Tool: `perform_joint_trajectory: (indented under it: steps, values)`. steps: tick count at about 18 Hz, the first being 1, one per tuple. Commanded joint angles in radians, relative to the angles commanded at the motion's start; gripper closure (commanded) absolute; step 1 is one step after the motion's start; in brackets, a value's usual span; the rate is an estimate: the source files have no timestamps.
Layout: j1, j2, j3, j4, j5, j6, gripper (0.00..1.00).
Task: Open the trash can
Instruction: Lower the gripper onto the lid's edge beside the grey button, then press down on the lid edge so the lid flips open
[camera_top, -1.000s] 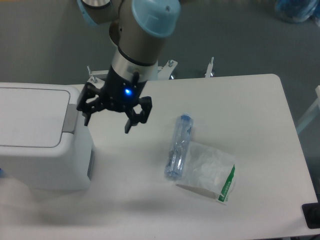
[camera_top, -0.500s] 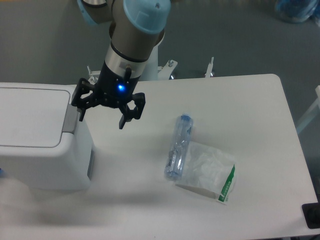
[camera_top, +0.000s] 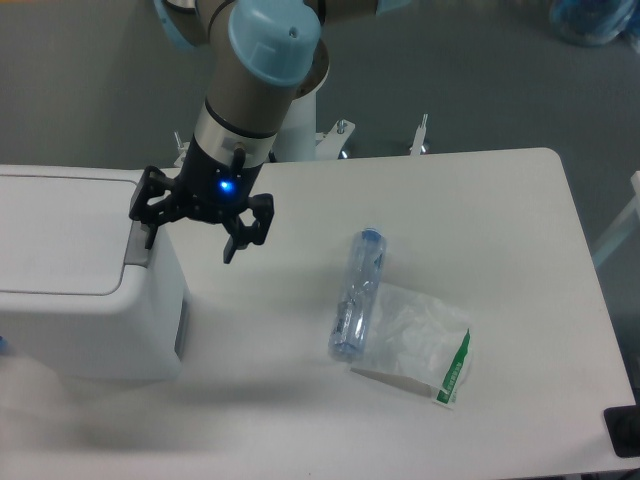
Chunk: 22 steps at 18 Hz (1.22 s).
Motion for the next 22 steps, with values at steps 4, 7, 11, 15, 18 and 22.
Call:
perform_joint_trajectory:
  steps: [4,7,11,15,18,22]
  values:
    - [-0.002,0.005,-0.012,0.005,0.000,0.000,0.00]
    - [-0.002,0.003,-0.014,0.014,0.002,0.000,0.00]
    - [-0.002,0.002,-0.014,0.018,0.002,0.000,0.00]
    - [-0.002,-0.006,-0.014,0.034,0.002,0.000,0.00]
    - [-0.002,-0.008,-0.014,0.038,0.002,-0.002,0.00]
    - [-0.002,0.000,-0.003,0.038,0.002,0.002,0.00]
